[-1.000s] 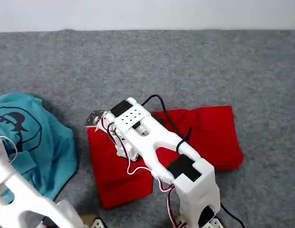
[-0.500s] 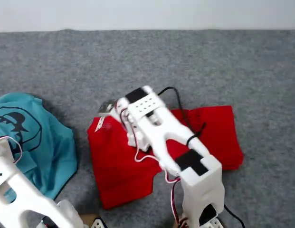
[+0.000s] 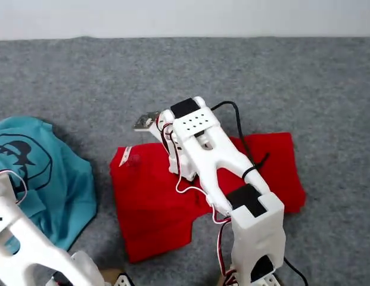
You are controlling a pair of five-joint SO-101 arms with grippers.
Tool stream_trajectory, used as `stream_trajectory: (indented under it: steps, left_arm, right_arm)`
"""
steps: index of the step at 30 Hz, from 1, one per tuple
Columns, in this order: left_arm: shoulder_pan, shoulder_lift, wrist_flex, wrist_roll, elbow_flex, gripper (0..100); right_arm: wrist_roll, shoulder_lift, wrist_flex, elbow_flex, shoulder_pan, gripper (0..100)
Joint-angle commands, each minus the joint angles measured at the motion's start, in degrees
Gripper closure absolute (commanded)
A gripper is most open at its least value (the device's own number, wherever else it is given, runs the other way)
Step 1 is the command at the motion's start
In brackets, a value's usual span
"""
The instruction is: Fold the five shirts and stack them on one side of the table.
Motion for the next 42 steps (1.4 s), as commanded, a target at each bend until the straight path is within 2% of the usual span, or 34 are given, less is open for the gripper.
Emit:
stream_trajectory:
  steps: [1,9,15,22,30,34,42]
  left_arm:
    - [0.44,-1.05,-1.49,-0.79,-0.57,96]
    - [0.44,-1.05,-1.49,-0.79,-0.66,96]
    - [0.18,-1.05,-3.87,-0.62,-0.66,96]
    - [-1.85,-1.05,-4.22,-0.79,-1.36,96]
    - [-8.97,-0.53,-4.22,-0.79,-3.65,95]
    - [-9.32,-0.53,-4.22,-0.88,-3.21,95]
    - [-9.05,-0.53,-4.22,-0.79,-2.33,95]
  right_arm:
    - [0.09,-1.63,3.65,-4.22,-1.89,86.4]
    - [-0.09,0.04,2.07,-9.76,-9.63,96.6]
    - [-0.09,2.95,-3.91,-9.76,-13.58,98.8]
    - [-0.18,2.59,4.62,-9.32,-15.96,98.9]
    - [0.0,-11.3,4.26,3.34,-18.33,98.9]
    - [-0.18,-17.63,3.3,12.22,-21.14,98.9]
    - [-0.44,-22.55,-5.76,26.11,-29.85,96.3]
